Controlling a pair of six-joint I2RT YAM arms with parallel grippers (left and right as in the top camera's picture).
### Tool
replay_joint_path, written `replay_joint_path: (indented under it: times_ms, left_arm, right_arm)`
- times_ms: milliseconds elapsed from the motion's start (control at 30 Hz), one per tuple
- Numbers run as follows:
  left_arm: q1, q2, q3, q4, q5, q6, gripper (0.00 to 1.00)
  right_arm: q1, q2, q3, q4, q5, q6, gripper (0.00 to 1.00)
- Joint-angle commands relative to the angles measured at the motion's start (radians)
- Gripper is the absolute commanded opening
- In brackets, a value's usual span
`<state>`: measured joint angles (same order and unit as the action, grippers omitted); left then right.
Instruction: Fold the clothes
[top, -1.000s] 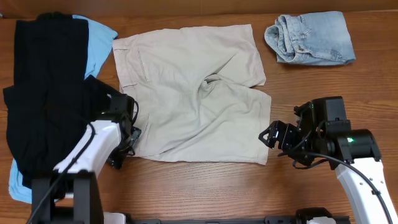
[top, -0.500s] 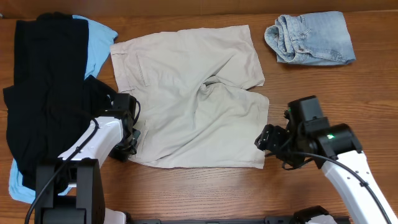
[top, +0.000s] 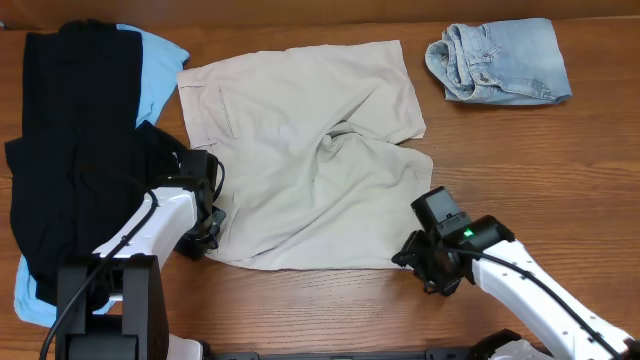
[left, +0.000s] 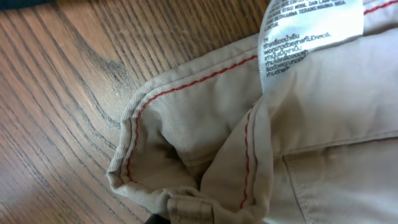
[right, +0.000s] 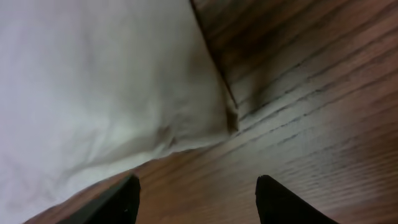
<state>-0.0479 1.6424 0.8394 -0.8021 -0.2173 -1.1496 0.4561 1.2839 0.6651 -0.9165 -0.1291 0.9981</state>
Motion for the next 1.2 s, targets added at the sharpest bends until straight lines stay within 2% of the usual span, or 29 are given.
replay_joint_path:
  times_ms: [0,333,400,500,567,600,700,767,867,967,1167]
  left_arm:
    - [0.002,0.033,-0.017,0.002,0.061,0.029,0.06]
    - [0.002,0.033,-0.017,0.003,0.06,0.029,0.05]
    - [0.002,0.033,-0.017,0.003,0.06,0.029,0.04]
    - [0.002,0.033,-0.017,0.003,0.061,0.047,0.04]
    - [0.002,0.033,-0.016,0.003,0.06,0.094,0.04]
    - [0.003,0.033,-0.015,0.003,0.061,0.13,0.04]
    - [0.003,0.032,0.015,-0.029,0.081,0.271,0.04]
    - [0.003,0.032,0.068,-0.098,0.087,0.323,0.04]
    - [0.002,0.03,0.189,-0.245,0.077,0.345,0.04]
    - [0.002,0.028,0.383,-0.422,0.051,0.381,0.04]
    - [0.002,0.009,0.691,-0.642,-0.02,0.408,0.04]
  right_arm:
    - [0.011,0.042,-0.053,0.054,0.024,0.1,0.63]
    - [0.011,0.127,-0.072,0.166,0.074,0.059,0.61]
    - [0.011,0.127,-0.072,0.177,0.077,0.041,0.53]
    - [0.011,0.127,-0.072,0.179,0.093,0.041,0.3]
    - [0.01,0.127,-0.071,0.179,0.11,0.041,0.1]
    - [0.007,0.126,-0.066,0.173,0.114,0.041,0.04]
    - [-0.016,0.119,-0.034,0.145,0.126,0.003,0.04]
    - [-0.036,0.105,0.003,0.106,0.148,-0.022,0.04]
    - [-0.084,0.066,0.099,-0.012,0.205,-0.076,0.04]
    - [-0.163,0.016,0.245,-0.146,0.221,-0.172,0.04]
    - [-0.301,-0.048,0.531,-0.315,0.209,-0.34,0.04]
